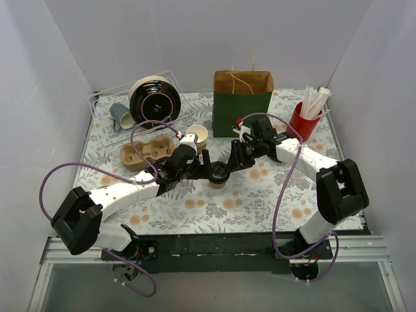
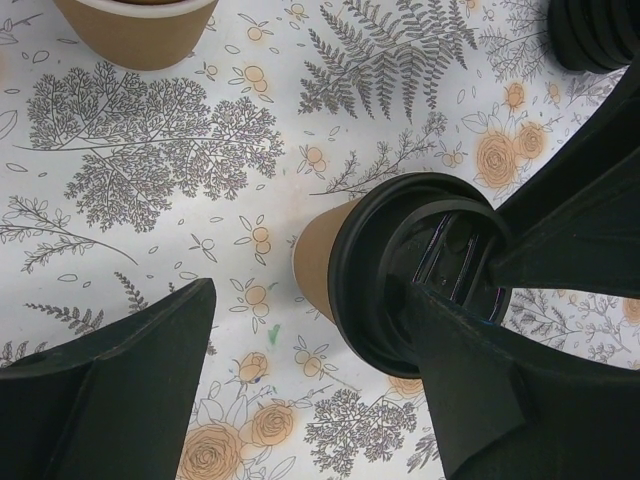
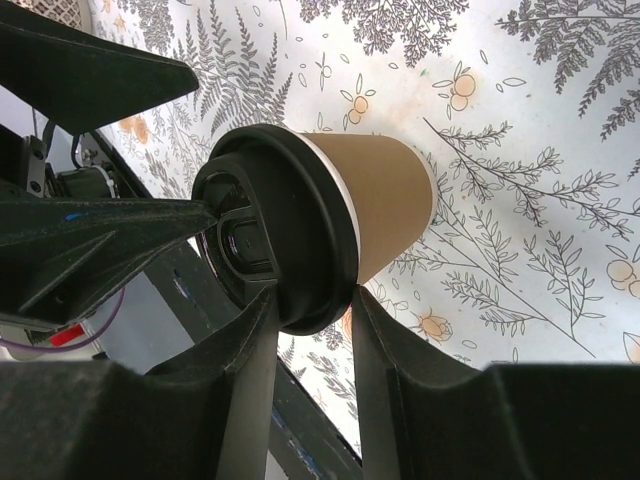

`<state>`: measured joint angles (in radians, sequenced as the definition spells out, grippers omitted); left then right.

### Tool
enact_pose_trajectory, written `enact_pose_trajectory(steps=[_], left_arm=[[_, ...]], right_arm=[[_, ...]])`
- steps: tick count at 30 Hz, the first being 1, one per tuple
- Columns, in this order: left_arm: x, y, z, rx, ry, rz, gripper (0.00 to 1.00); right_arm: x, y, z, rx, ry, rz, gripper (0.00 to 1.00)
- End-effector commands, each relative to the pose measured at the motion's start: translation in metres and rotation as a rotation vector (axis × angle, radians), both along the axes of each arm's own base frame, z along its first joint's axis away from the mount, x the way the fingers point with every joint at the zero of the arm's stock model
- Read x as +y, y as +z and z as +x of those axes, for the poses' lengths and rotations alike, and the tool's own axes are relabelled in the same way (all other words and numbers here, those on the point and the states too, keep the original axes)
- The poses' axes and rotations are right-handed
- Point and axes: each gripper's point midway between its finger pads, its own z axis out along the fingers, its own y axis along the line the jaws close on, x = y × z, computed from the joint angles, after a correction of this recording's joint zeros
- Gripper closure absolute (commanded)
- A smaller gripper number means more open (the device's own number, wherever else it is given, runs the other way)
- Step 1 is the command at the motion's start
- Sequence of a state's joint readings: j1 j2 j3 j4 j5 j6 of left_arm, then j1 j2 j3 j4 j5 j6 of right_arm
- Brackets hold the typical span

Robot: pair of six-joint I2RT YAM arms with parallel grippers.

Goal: Pack the takeout coffee

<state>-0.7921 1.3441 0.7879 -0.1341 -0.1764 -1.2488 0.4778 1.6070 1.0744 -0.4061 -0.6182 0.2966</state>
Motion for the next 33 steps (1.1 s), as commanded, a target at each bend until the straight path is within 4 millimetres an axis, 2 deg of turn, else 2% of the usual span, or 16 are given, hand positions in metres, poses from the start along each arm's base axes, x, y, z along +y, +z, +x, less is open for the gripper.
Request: enact_pose_trajectory(steps=[1, 4, 8, 10, 12, 14, 16, 19, 21, 23, 26, 30, 33], left_arm=[[0.023, -0.029, -0.014, 0.067, 0.029, 0.09, 0.24], [0.023, -0.02, -0.013, 0.051, 0.039, 0.071, 0.23], [0.02, 0.0, -0.006, 0.017, 0.046, 0.058, 0.21], [0.018, 0.011, -0.001, -0.001, 0.05, 0.058, 0.2], [0.018, 0.016, 0.0, -0.004, 0.052, 0.061, 0.19], [0.014, 0.03, 0.004, -0.023, 0.051, 0.044, 0.18], [0.01, 0.043, 0.008, -0.043, 0.038, 0.037, 0.18], [0.007, 0.049, 0.01, -0.046, 0.027, 0.041, 0.2], [0.0, 0.056, 0.009, -0.051, -0.011, 0.02, 0.22], [-0.012, 0.06, 0.003, -0.037, -0.065, -0.019, 0.26], [-0.026, 0.064, -0.002, -0.037, -0.133, -0.066, 0.36], [-0.037, 0.069, -0.004, -0.044, -0.181, -0.107, 0.59], [-0.045, 0.065, -0.008, -0.024, -0.226, -0.122, 0.77]], right_arm=[[-0.013, -0.031, -0.018, 0.034, 0.027, -0.088, 0.72], [-0.011, -0.023, -0.018, 0.03, 0.02, -0.074, 0.72], [0.001, 0.007, -0.016, 0.02, 0.006, 0.022, 0.56], [0.002, 0.021, -0.013, -0.001, -0.004, 0.038, 0.52], [0.001, 0.025, -0.011, -0.014, -0.014, 0.023, 0.46], [-0.002, 0.029, -0.01, -0.017, -0.021, 0.007, 0.44], [-0.004, 0.031, -0.009, -0.031, -0.029, -0.002, 0.42], [-0.008, 0.034, -0.008, -0.054, -0.052, -0.018, 0.43], [-0.013, 0.034, -0.006, -0.085, -0.072, -0.033, 0.52], [-0.016, 0.034, -0.004, -0.1, -0.088, -0.045, 0.59], [-0.015, 0.034, -0.001, -0.101, -0.095, -0.035, 0.61], [-0.009, 0.033, -0.004, -0.082, -0.097, 0.006, 0.63], [-0.01, 0.029, -0.006, -0.077, -0.096, 0.007, 0.63]])
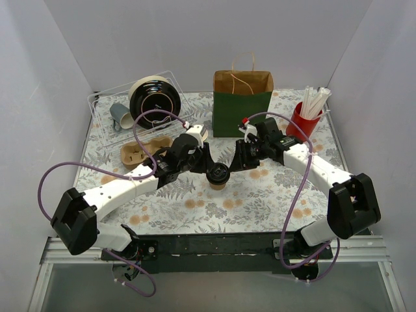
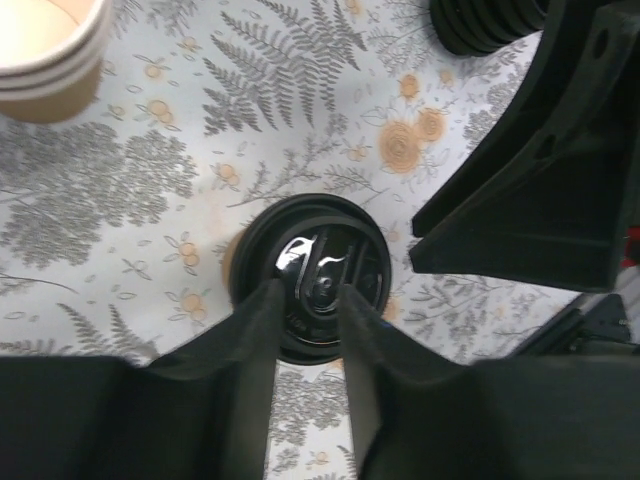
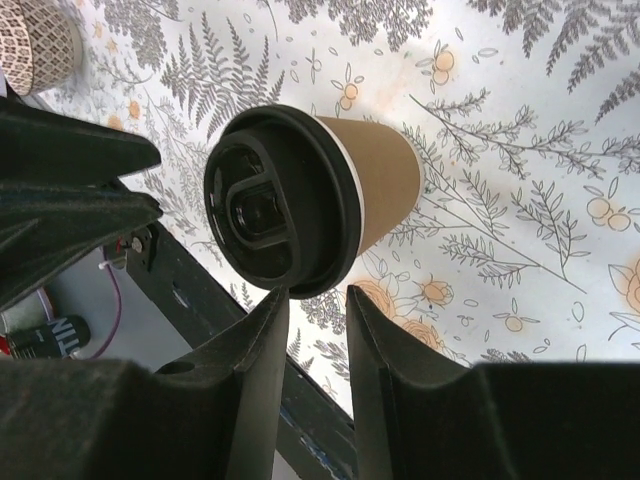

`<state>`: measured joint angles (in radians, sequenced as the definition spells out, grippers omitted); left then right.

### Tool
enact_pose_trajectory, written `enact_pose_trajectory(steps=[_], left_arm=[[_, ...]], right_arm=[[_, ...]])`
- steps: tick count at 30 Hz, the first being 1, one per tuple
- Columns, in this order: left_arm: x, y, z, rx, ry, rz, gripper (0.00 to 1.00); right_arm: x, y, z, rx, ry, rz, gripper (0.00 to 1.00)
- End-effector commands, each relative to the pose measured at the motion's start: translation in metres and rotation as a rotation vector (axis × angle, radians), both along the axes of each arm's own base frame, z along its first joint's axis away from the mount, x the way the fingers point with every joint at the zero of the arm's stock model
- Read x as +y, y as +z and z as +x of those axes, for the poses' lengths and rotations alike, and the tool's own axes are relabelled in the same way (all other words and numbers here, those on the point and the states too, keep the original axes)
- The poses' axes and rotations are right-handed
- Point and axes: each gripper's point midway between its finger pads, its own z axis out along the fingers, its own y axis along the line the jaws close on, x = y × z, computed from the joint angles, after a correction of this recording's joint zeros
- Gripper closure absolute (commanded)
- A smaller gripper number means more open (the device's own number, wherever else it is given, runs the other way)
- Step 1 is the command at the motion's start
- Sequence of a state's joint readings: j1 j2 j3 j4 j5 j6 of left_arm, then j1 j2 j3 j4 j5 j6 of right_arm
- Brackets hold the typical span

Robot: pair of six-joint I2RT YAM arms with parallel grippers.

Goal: Pack the takeout coffee

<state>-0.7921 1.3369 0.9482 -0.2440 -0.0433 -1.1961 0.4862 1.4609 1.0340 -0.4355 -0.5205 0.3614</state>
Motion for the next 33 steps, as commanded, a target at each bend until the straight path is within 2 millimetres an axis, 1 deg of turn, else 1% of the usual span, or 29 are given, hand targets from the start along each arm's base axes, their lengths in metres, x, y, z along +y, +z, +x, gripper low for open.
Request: enact_pose_trajectory(steps=[1, 2, 3, 4, 6, 7, 9, 11, 14, 16, 20, 25, 27, 28, 30, 31, 33], left_arm=[[-0.02, 0.013, -0.006, -0.005, -0.103, -0.065, 0.83], [-0.023, 0.013, -0.009, -0.001, -0.122, -0.076, 0.87], [-0.026, 0.014, -0.009, -0.006, -0.137, -0.089, 0.96], [-0.029, 0.012, -0.014, 0.01, -0.161, -0.1, 1.0], [-0.032, 0.012, -0.015, 0.013, -0.17, -0.118, 1.0], [-0.033, 0.008, -0.018, 0.024, -0.183, -0.12, 1.0], [-0.035, 0.007, -0.019, 0.02, -0.192, -0.131, 1.0], [-0.035, 0.002, -0.019, 0.029, -0.19, -0.125, 1.0], [-0.032, -0.011, -0.019, 0.043, -0.182, -0.102, 1.0], [-0.03, -0.019, -0.019, 0.053, -0.172, -0.086, 1.0], [-0.023, -0.04, -0.02, 0.076, -0.151, -0.044, 1.0], [-0.017, -0.052, -0.022, 0.086, -0.136, -0.022, 1.0], [-0.014, -0.057, -0.023, 0.091, -0.131, -0.014, 1.0], [-0.013, -0.058, -0.024, 0.093, -0.13, -0.013, 1.0], [-0.012, -0.06, -0.024, 0.09, -0.127, -0.013, 1.0], [-0.01, -0.063, -0.025, 0.096, -0.124, -0.008, 1.0], [-0.01, -0.064, -0.026, 0.096, -0.126, -0.007, 1.0]], right_arm=[[0.001, 0.003, -0.001, -0.013, -0.005, 0.026, 0.63], [0.0, 0.002, -0.002, -0.019, -0.004, 0.024, 0.63], [-0.001, 0.0, -0.003, -0.017, -0.005, 0.021, 0.62], [-0.001, -0.001, -0.004, -0.017, -0.005, 0.023, 0.62], [-0.001, -0.003, -0.005, -0.012, -0.005, 0.024, 0.62], [-0.002, -0.004, -0.006, -0.01, -0.004, 0.022, 0.62], [-0.001, -0.006, -0.006, -0.006, -0.005, 0.025, 0.62], [0.001, -0.006, -0.007, -0.005, 0.003, 0.035, 0.61], [0.004, -0.007, -0.01, 0.015, 0.012, 0.063, 0.61], [0.005, -0.006, -0.009, 0.014, 0.007, 0.068, 0.61], [0.007, -0.009, -0.013, 0.035, 0.013, 0.085, 0.61], [0.008, -0.016, -0.013, 0.047, 0.006, 0.093, 0.62], [0.009, -0.019, -0.015, 0.061, 0.003, 0.096, 0.64], [0.008, -0.024, -0.016, 0.069, 0.0, 0.09, 0.67], [0.006, -0.029, -0.017, 0.076, -0.012, 0.082, 0.7], [0.003, -0.035, -0.021, 0.088, -0.016, 0.071, 0.74], [0.001, -0.041, -0.021, 0.089, -0.03, 0.064, 0.76]])
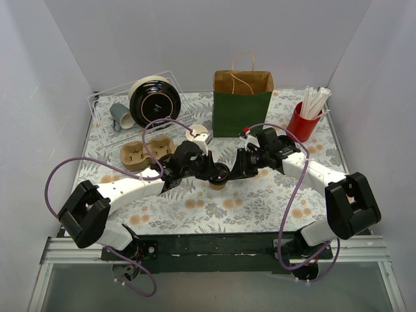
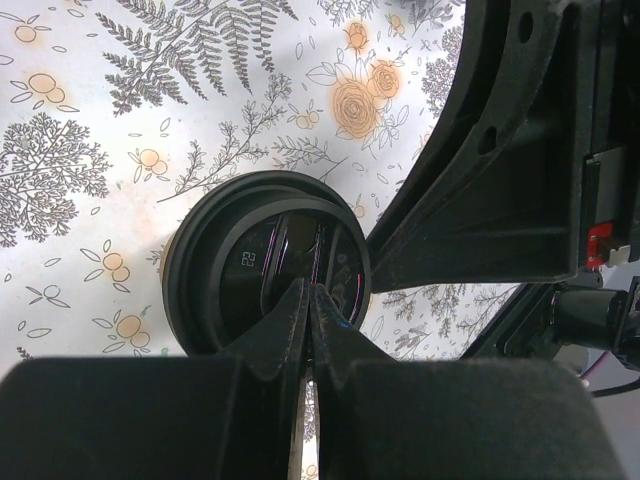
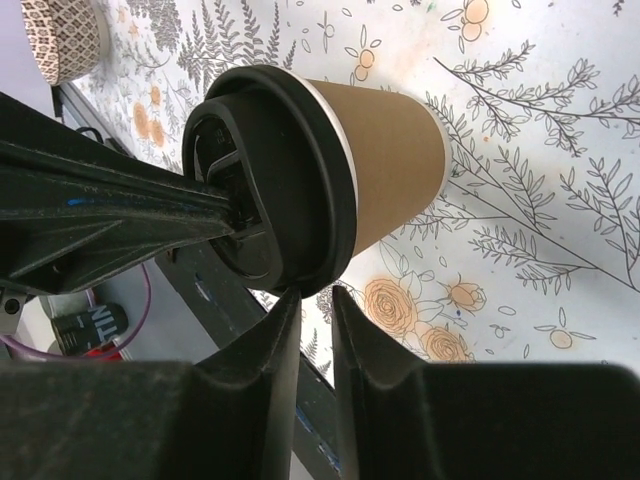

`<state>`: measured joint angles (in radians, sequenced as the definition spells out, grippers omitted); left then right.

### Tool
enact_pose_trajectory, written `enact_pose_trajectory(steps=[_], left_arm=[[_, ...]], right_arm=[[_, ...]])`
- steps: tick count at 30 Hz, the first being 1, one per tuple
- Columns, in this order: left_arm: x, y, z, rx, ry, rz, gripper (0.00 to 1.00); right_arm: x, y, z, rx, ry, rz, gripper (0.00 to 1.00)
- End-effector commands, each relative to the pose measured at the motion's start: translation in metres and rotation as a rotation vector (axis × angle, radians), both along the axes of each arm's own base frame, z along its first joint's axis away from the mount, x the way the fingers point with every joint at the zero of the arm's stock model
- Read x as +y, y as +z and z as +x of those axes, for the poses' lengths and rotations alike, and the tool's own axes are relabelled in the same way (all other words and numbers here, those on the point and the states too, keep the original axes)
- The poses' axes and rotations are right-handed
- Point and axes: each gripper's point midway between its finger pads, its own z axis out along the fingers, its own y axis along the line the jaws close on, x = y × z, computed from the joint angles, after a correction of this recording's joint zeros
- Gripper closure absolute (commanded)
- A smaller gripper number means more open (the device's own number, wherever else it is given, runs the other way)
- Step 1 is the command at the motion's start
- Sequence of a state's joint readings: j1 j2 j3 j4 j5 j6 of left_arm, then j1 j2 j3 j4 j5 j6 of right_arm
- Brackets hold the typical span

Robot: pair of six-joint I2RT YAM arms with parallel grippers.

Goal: Pack the takeout coffee

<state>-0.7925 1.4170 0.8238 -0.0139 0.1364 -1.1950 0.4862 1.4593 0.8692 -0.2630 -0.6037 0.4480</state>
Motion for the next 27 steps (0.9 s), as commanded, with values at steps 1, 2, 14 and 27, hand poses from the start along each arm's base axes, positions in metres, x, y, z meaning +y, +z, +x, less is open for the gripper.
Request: enact_pose_trajectory(steps=[1, 2, 14, 27], left_arm=[[0.019, -0.03, -0.01, 0.046, 0.023, 0.087, 1.0], [0.019, -0.031, -0.011, 0.049, 0.02, 0.088, 1.0], [0.026, -0.044, -0.015, 0.064, 0.038, 0.106, 1.0], [0.027, -0.04, -0.014, 0.039, 0.008, 0.127, 1.0]], right_arm=[[-0.004, -0.014, -0.001, 0.0, -0.028, -0.015, 0.79], [-0.008, -0.021, -0.003, 0.006, -0.041, -0.033, 0.81], [-0.021, -0.038, -0.007, -0.005, -0.141, -0.063, 0.85], [-0.014, 0.036, 0.04, -0.233, -0.136, -0.047, 0.65]])
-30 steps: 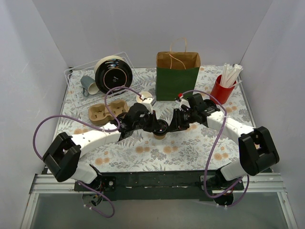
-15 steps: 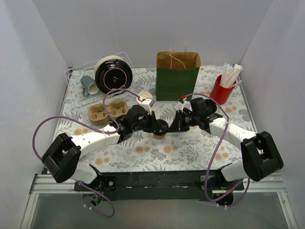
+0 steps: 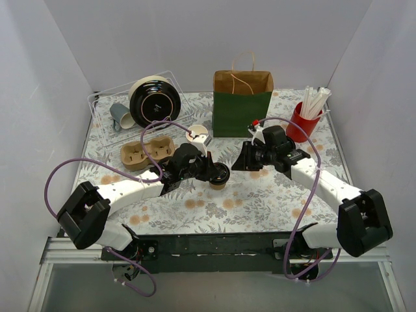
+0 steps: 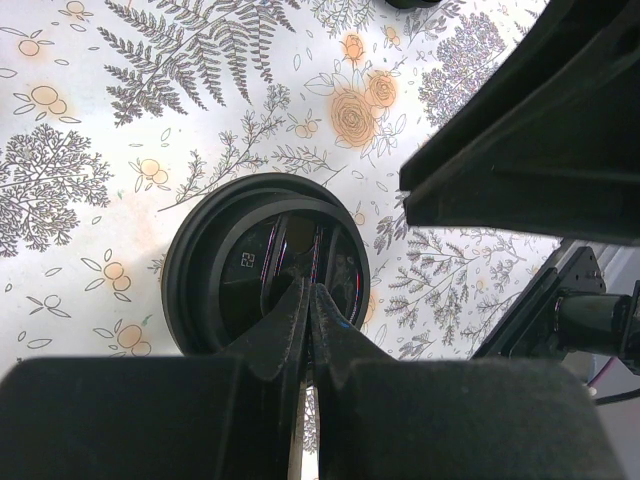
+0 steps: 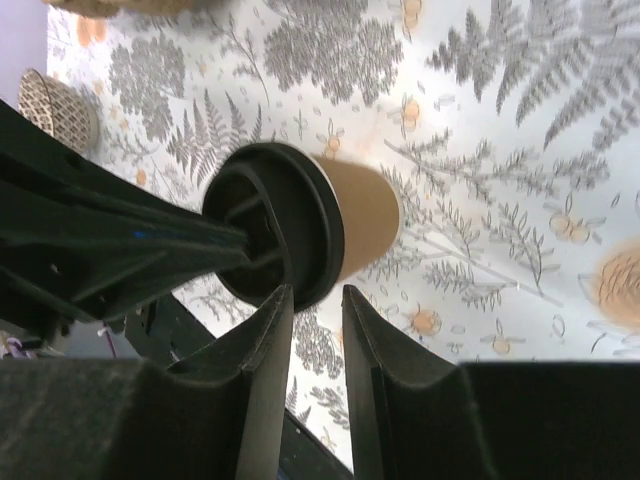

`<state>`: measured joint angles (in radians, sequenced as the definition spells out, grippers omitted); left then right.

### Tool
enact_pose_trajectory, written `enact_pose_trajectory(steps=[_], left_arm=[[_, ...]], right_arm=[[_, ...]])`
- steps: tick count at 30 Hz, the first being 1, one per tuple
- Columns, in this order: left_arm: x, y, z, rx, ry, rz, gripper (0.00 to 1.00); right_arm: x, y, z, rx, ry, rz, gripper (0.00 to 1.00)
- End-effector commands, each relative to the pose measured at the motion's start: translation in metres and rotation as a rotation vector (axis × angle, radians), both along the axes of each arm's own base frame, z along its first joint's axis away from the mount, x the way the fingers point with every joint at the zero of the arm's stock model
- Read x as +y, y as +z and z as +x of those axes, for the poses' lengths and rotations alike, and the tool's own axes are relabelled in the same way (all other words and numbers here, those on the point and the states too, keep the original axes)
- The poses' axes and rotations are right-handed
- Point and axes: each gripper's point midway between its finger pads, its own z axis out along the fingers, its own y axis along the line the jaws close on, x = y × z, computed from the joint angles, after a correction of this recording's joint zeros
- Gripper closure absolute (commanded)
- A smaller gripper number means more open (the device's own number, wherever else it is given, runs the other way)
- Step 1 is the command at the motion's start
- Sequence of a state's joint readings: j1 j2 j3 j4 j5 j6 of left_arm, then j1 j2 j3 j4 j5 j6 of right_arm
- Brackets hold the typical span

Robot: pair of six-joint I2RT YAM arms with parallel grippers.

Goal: Pack the takeout coffee

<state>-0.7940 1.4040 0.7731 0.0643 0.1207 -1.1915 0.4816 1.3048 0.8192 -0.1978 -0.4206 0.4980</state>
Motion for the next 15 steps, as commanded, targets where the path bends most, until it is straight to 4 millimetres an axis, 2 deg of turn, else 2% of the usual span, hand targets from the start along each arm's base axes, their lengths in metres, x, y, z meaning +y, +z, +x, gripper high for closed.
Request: enact_pose_trajectory(steps=[1, 3, 15], left_arm=[[0.025, -0.037, -0.016, 0.072, -0.003, 0.147, 1.0], [0.024, -0.037, -0.016, 0.073, -0.006, 0.146, 1.0], [0.02, -0.041, -0.016, 0.085, -0.017, 0.143, 1.0]], right_arm=[[0.006, 0.017, 0.021, -0.058, 0.031, -0.016, 0.65], [0.007, 0.009, 0.021, -0.027, 0.046, -0.032, 0.65], [0.016, -0.002, 0.023, 0.006, 0.083, -0.02, 0.68]])
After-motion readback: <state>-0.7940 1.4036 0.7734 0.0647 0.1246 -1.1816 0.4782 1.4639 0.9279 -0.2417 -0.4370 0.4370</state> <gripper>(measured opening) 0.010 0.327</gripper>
